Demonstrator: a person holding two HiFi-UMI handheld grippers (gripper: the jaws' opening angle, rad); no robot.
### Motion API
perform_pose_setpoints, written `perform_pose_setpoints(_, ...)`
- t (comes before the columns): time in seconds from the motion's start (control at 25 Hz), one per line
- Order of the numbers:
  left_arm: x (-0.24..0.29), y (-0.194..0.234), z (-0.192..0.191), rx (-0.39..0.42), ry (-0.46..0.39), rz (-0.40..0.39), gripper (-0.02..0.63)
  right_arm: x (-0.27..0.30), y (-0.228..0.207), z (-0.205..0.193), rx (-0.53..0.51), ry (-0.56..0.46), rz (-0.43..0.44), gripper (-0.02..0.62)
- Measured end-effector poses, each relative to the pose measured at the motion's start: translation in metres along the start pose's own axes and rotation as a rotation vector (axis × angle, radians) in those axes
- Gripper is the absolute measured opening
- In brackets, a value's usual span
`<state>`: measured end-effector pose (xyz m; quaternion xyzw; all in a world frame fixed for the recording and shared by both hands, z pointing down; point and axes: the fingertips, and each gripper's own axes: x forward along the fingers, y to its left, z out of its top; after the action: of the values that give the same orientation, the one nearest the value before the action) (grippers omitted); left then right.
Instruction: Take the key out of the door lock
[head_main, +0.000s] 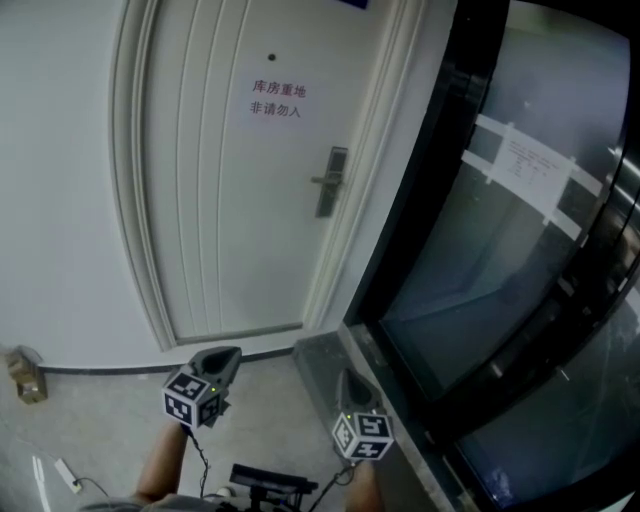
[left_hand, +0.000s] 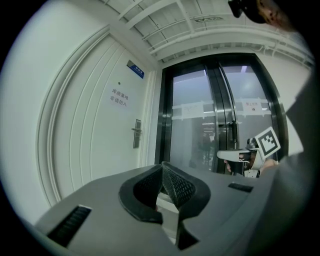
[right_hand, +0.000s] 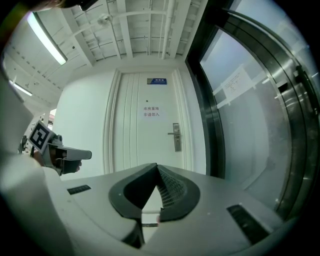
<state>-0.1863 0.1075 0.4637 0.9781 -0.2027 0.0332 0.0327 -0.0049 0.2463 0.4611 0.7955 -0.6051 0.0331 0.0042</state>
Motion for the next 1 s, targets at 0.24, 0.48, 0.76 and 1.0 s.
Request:
perform_pose_setpoints(0.24,0.011,-0.017,-0.002,0.017,0.0,0.021,0.005,0.002,-0.016,-0.004,-0.01,-0.001,0.032,0.012)
perform_pose_setpoints(0.48,0.022,-0.022,-0.006,0.02,0.006,0.04,0.005,0.007,-0.028,-0.004,-0.006,-0.012,0.047,0.012)
perform_pose_setpoints(0.76,0.044,-0.011,-0.007,0.024,0.011,0.039,0.005,0.031,-0.038,-0.007,-0.005,-0.003,0.054,0.012)
perform_pose_setpoints(1.0,0.073,0.019,-0.009,0.022,0.022,0.035,0.005,0.07,-0.042,-0.007,-0.011,0.0,0.042,0.012)
